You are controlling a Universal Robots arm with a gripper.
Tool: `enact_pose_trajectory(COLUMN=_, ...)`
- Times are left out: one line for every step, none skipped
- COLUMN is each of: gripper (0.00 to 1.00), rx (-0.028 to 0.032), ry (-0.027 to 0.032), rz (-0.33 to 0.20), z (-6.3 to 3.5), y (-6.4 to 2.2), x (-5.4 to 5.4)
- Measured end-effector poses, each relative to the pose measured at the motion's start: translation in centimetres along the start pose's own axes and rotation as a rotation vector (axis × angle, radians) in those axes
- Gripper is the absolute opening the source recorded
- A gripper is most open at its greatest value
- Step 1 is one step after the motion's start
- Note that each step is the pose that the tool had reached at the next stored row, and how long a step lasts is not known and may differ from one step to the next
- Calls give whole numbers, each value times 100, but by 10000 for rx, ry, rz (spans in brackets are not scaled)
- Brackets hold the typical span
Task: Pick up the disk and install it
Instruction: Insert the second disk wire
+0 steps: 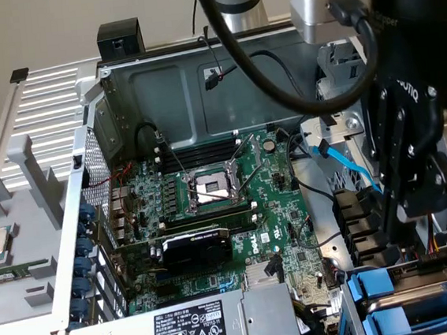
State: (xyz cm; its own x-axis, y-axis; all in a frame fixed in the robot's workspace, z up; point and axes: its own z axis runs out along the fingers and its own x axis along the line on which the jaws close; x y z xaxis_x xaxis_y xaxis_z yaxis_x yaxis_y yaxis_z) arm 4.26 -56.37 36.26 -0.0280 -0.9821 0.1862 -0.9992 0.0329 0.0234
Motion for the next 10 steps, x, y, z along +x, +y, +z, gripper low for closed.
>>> enact_pose_trajectory(gripper=16, rx=-11, ry=-3, rz=-2, z=2, y=-11, x=2)
enact_pose_trajectory(gripper=16, rx=-24, ry=-6, rz=-5, z=3, y=-22, x=5)
enact_pose_trajectory(gripper=16, rx=-38, ry=-22, rz=-8, z=4, y=-32, x=12)
enact_pose_trajectory(gripper=16, rx=-49, ry=-58, rz=-10, z=7, y=-39, x=21)
enact_pose_trajectory(gripper=16, rx=-64, ry=-112, rz=-15, z=9, y=-43, x=29)
enact_pose_trajectory(gripper=16, rx=-72, ry=-162, rz=-18, z=11, y=-46, x=36)
enact_pose_trajectory(gripper=16, rx=-79, ry=-213, rz=-20, z=14, y=-48, x=45)
enact_pose_trajectory(gripper=16, rx=-89, ry=-269, rz=-23, z=17, y=-49, x=56)
enact_pose_trajectory(gripper=16, rx=-101, ry=-333, rz=-27, z=20, y=-50, x=68)
enact_pose_trajectory(gripper=16, rx=-117, ry=-395, rz=-31, z=25, y=-51, x=80)
